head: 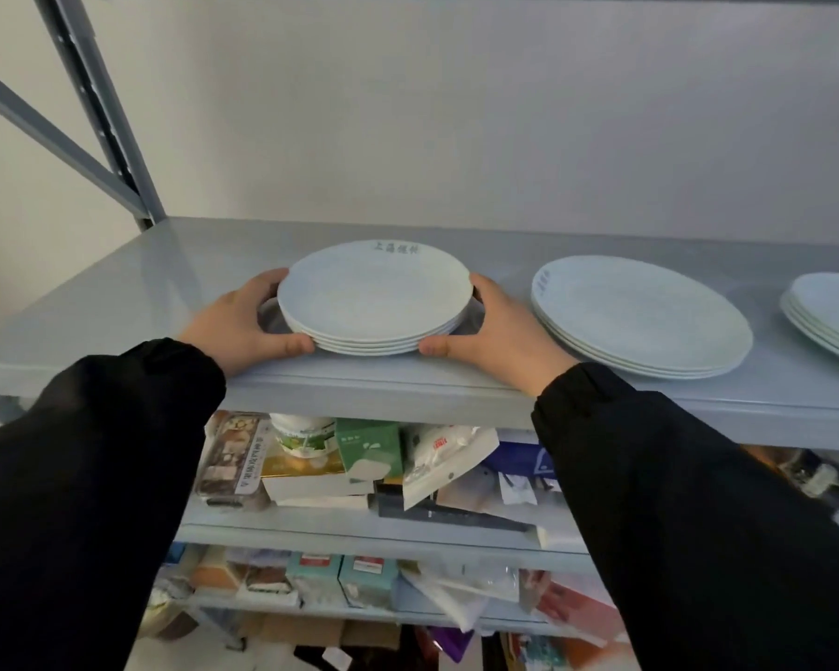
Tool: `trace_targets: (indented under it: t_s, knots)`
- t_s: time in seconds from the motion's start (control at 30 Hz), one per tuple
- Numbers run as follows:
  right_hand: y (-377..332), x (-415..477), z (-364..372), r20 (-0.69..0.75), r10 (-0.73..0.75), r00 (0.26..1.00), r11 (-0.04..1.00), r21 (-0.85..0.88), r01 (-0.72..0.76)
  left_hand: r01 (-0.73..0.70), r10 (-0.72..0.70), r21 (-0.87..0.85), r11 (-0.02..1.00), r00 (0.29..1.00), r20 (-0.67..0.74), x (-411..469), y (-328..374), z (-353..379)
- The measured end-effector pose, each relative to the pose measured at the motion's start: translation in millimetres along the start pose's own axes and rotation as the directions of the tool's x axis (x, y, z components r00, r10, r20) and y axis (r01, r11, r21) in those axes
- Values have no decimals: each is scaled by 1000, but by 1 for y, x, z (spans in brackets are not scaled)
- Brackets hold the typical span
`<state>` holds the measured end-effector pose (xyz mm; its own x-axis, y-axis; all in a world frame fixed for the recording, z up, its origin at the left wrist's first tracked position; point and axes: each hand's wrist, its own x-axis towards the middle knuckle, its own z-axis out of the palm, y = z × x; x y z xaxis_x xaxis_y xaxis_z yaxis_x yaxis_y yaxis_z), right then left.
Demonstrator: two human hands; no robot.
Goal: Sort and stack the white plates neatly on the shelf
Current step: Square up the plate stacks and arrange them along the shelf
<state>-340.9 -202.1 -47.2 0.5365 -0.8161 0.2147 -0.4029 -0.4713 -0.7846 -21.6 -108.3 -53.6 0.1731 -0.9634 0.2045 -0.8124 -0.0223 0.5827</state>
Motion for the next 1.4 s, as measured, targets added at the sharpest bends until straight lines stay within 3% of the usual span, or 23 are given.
trace_targets:
  t_s: [0.23, 0.47, 0.63, 1.4]
  knots:
    - [1, -7, 0, -15, 14, 1000, 999, -40, -15, -49, 50, -36, 998, 999, 18, 2, 0, 1]
    - [1, -5, 4, -61, 66, 996, 993, -89, -71, 1, 1, -66, 998, 1000, 30, 2, -9, 0]
    - [3, -7, 6, -95, 68, 993, 992, -96, -77, -73, 77, -76, 994, 996, 53, 0, -3, -1]
    - [-1, -7, 3, -49, 29, 998, 999, -36, -31, -59, 63, -103, 993, 997, 33, -9, 8, -4]
